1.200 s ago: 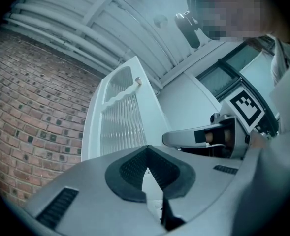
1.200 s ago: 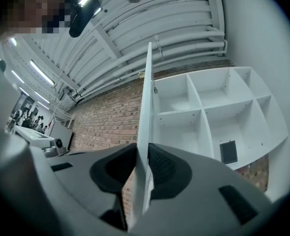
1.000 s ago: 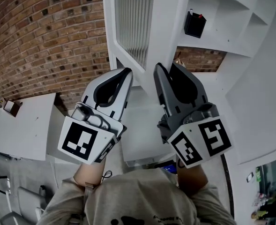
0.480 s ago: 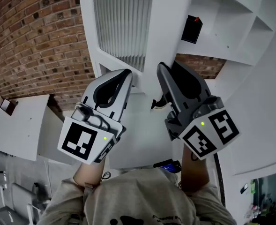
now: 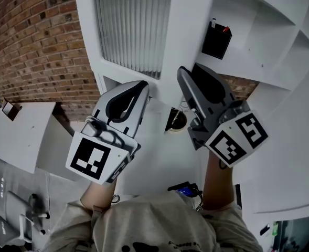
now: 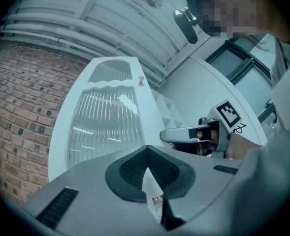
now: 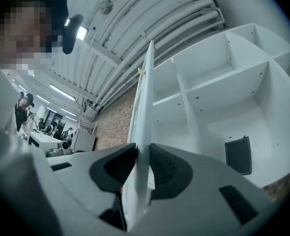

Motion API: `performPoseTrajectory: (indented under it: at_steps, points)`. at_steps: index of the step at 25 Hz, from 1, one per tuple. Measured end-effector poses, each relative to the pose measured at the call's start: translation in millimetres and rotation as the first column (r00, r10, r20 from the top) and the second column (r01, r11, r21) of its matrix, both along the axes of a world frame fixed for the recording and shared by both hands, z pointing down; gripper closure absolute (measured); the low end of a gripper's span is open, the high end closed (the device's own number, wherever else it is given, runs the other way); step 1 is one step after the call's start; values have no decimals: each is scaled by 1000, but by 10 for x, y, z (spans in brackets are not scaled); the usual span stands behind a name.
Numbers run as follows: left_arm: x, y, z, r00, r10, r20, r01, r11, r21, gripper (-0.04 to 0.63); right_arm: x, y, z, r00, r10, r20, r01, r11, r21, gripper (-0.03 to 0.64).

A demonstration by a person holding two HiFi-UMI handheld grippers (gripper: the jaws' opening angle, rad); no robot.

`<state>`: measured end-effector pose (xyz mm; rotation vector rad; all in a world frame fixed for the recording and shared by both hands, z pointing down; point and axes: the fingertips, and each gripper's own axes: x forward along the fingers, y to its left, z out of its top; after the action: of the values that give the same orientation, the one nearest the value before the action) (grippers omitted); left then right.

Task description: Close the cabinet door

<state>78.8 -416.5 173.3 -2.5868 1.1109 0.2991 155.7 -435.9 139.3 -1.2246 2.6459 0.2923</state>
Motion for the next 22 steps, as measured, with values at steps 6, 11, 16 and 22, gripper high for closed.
performPoseTrajectory:
  at_steps: [6, 11, 16, 22]
  points:
    - [224, -164, 89, 999, -42, 6, 42, 999, -30, 588, 120, -182, 33, 996, -89, 0, 89, 996, 9, 520]
    - [359, -313, 90, 996, -83, 8, 84, 996, -35, 588, 176, -322, 26, 988, -156, -4, 156, 988, 4, 520]
    - [493, -447, 97, 995, -104, 9, 104, 994, -33, 588, 239, -458, 26, 979, -201, -8, 202, 979, 3, 520]
    - [618, -628, 99, 994, -112, 16, 112, 993, -33, 588, 277, -594, 25, 969, -246, -10, 246, 969, 1, 520]
